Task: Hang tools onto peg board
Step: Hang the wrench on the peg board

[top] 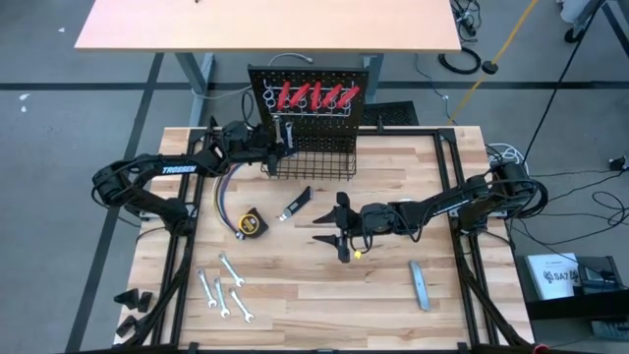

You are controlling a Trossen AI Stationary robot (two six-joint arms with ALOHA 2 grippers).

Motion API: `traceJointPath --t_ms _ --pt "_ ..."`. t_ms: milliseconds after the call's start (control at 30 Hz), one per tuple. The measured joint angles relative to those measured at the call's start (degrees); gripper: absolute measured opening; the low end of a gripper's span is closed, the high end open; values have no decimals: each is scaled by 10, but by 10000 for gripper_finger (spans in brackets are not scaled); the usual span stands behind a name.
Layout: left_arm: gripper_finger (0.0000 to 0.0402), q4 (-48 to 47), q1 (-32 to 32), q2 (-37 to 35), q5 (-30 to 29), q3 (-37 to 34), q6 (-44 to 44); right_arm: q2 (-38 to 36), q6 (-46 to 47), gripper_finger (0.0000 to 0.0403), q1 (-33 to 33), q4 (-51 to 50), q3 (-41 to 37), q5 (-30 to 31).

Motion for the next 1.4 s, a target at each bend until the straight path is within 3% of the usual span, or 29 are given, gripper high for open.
traceJointPath --t_ms 1133,1400 --pt "14 -8 33 -1 15 0 -43 0 0 196 0 0 0 11" --pt "77 -35 35 0 2 -1 -65 0 0 196 0 -4 0 12"
